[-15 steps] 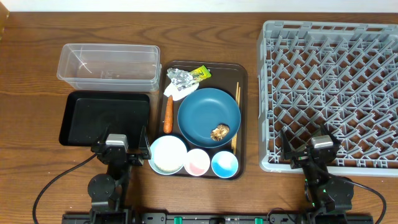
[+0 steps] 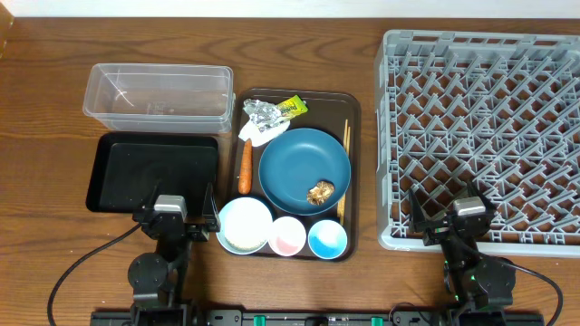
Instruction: Sort waste into correct bins and load items into the dishwasher rack
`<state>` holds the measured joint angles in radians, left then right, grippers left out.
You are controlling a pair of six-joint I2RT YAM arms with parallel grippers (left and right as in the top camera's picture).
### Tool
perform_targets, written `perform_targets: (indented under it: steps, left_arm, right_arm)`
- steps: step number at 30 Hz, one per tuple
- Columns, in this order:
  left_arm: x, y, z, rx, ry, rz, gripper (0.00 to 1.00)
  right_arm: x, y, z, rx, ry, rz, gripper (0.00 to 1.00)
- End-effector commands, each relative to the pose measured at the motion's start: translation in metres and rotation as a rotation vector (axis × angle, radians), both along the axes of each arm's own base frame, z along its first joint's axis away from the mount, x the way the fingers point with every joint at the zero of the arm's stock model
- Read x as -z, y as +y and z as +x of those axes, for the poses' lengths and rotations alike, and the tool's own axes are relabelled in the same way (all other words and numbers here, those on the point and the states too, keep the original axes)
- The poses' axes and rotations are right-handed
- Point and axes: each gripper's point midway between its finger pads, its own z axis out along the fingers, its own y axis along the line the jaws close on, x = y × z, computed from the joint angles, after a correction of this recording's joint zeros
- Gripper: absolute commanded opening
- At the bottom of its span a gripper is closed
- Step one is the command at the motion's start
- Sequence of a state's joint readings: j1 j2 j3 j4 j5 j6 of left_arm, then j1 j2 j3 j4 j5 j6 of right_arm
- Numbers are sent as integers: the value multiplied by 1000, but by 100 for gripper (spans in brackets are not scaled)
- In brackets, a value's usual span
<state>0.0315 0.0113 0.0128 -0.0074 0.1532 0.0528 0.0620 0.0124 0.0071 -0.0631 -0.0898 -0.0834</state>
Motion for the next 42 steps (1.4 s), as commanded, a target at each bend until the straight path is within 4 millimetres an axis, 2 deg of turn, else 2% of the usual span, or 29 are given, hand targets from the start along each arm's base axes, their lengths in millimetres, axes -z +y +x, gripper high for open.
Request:
perform_targets:
  steps: [1,39,42]
  left_arm:
    - [15,-3,-1,18,54,3,98]
    - [15,-3,-1,18,54,3,98]
    - [3,-3,0,18,2,5,98]
  right_arm:
    - [1,-2,0,9,5,7,99]
    - [1,-2,0,9,5,7,99]
    - [1,-2,0,9,5,7,99]
